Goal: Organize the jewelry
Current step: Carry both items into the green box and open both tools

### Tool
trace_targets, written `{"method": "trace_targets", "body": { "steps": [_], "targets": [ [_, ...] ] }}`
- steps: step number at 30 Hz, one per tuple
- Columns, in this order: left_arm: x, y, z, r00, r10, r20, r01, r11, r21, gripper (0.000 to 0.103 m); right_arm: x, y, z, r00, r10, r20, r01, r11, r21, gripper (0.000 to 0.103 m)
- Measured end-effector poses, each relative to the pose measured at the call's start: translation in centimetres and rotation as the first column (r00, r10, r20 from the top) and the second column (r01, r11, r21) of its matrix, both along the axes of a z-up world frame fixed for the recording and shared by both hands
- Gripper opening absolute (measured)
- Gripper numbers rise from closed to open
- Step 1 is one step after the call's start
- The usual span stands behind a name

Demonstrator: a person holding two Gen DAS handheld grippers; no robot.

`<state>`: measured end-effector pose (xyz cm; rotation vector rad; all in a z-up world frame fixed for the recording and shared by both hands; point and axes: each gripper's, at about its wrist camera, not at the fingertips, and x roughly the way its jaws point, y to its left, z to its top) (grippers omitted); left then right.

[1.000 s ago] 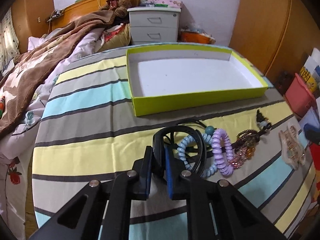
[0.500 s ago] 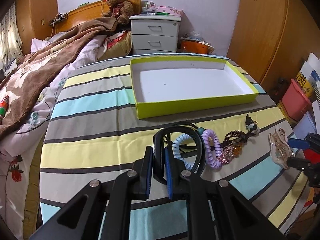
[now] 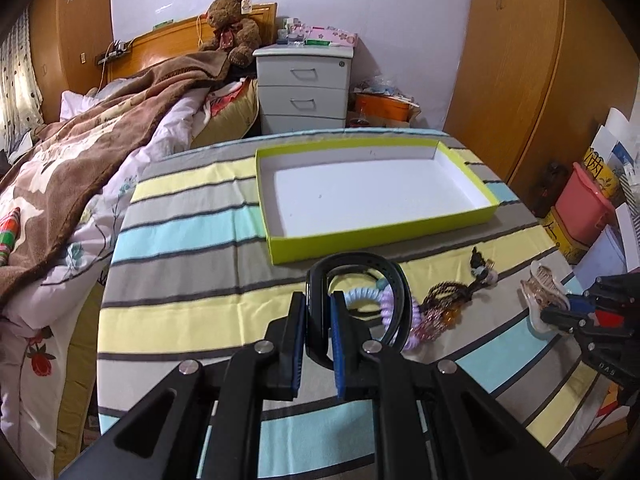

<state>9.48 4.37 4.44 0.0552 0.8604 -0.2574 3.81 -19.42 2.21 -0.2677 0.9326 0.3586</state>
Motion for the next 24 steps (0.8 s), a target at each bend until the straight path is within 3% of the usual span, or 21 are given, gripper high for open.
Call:
{"method": "trace_targets", "body": {
  "steps": [15, 24],
  "targets": [
    [4.5, -0.4, 4.7, 0.997, -0.005, 0.071, 0.007, 1.000, -0.027, 0.013, 6.6, -1.0, 7.6, 0.988, -0.039, 0.149, 0.031, 0.998, 0.054, 0.012],
    [9.0, -0.4, 4.5, 0.999, 0.014, 0.048, -0.012, 0.999, -0.034, 0.013, 12.5, 0.6, 7.7, 0.992, -0.004, 0.124, 0.002, 1.000, 0.017, 0.012]
  ]
}}
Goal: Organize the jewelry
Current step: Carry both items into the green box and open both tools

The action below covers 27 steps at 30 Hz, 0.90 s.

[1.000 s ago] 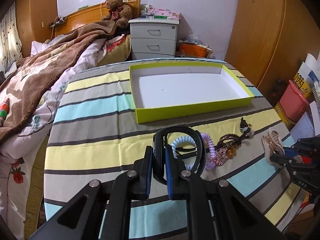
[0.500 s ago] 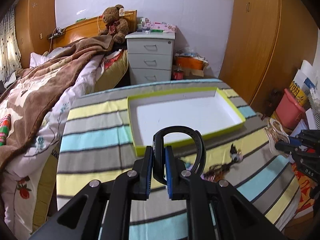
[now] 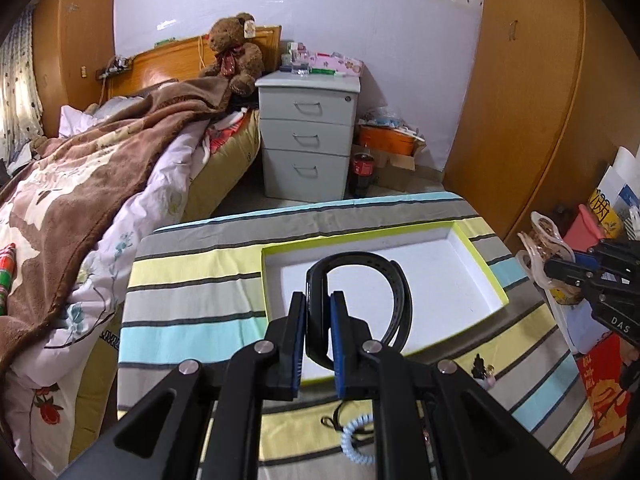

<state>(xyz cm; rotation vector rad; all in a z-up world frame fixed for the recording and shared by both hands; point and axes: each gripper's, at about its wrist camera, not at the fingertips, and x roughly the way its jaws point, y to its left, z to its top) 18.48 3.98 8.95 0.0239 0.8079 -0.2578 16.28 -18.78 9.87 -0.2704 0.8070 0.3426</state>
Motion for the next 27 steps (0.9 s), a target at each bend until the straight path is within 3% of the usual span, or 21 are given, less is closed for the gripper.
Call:
{"method": "trace_targets", "body": {
  "steps": [11, 27],
  "targets": [
    [4.5, -1.0, -3.9, 0.996, 0.015, -0.085, -0.016, 1.000, -0.010, 0.013, 7.0, 1.2, -4.8, 0.993, 0.024, -0.111, -0.025, 1.000, -0.006, 0.012],
    [8.4, -1.7, -8.5, 0.982, 0.070, -0.172, -0.069, 0.998, 0.016, 0.013, 10.6, 1.7, -8.7, 0.989, -0.002, -0.149, -0.007, 0.998, -0.055, 0.012]
  ]
}}
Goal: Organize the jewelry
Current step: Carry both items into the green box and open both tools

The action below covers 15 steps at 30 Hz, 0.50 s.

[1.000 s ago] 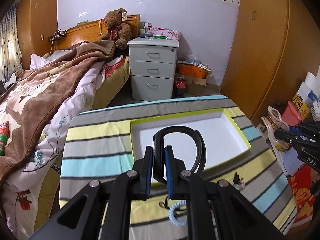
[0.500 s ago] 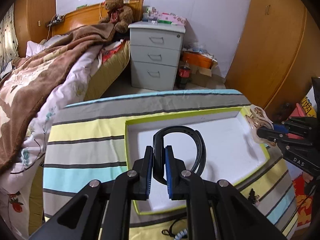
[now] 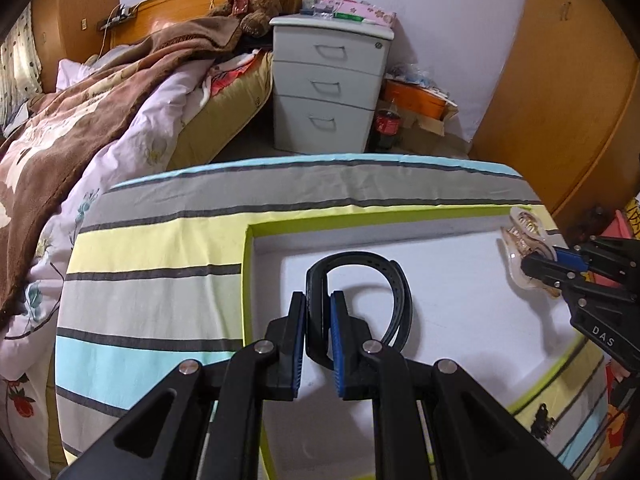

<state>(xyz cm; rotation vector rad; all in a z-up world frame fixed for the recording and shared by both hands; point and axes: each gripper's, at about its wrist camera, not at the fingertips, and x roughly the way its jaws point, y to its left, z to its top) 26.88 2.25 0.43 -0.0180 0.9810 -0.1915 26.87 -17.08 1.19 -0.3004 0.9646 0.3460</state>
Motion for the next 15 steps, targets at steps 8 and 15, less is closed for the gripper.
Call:
{"method": "trace_targets", "body": {
  "steps": [8, 15],
  "targets": [
    [0.7, -0.3, -0.9, 1.000, 0.016, -0.013, -0.015, 0.999, 0.047, 0.013, 0.4, 0.1, -0.8, 1.000, 0.004, -0.001, -0.004, 1.000, -0.027, 0.012],
    [1.2, -0.5, -1.2, 0.999, 0.024, -0.022, -0.023, 0.999, 0.049, 0.013, 0.6, 0.2, -0.9, 1.000, 0.005, 0.006, -0.005, 1.000, -0.029, 0.012]
  ]
}}
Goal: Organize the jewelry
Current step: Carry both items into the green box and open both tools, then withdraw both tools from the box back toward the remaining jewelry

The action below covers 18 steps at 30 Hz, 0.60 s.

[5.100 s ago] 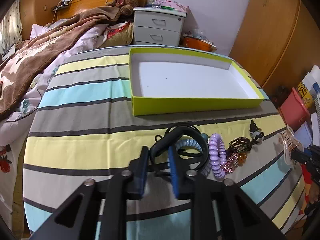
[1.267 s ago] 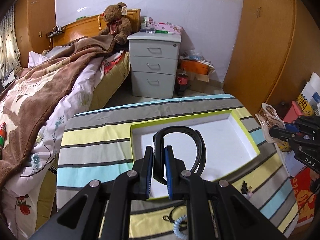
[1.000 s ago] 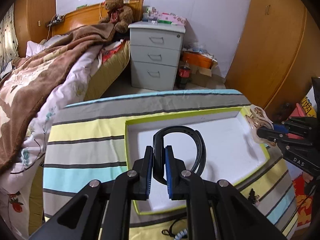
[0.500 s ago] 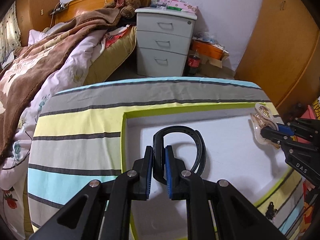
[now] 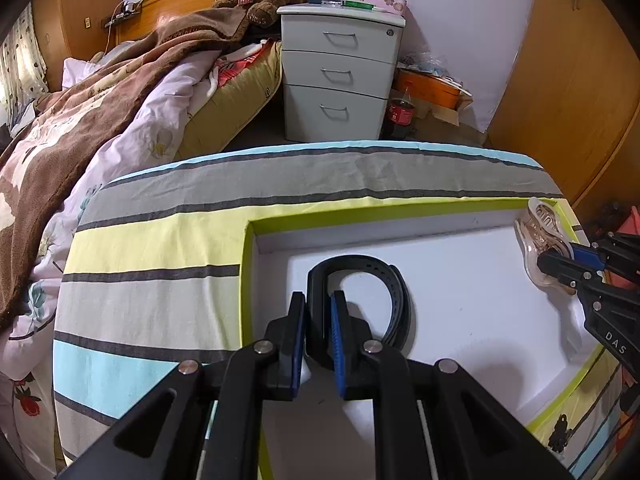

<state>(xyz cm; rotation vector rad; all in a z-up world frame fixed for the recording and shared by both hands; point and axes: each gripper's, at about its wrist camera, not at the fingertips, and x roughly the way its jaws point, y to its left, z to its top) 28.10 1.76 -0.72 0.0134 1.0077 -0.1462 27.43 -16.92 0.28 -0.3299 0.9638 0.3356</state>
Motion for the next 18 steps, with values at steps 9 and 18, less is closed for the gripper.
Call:
{"method": "trace_targets", "body": {
  "steps": [9, 18],
  "targets": [
    [0.14, 0.26, 0.13, 1.000, 0.011, -0.001, -0.011, 1.000, -0.015, 0.019, -0.02, 0.09, -0.01, 1.000, 0.000, 0.009, 0.001, 1.000, -0.012, 0.015],
    [-0.16, 0.19, 0.73, 1.000, 0.012, 0.013, -0.011, 0.999, -0.038, 0.042, -0.17, -0.10, 0.55, 1.000, 0.002, 0.025, -0.002, 1.000, 0.000, 0.019]
  ]
}}
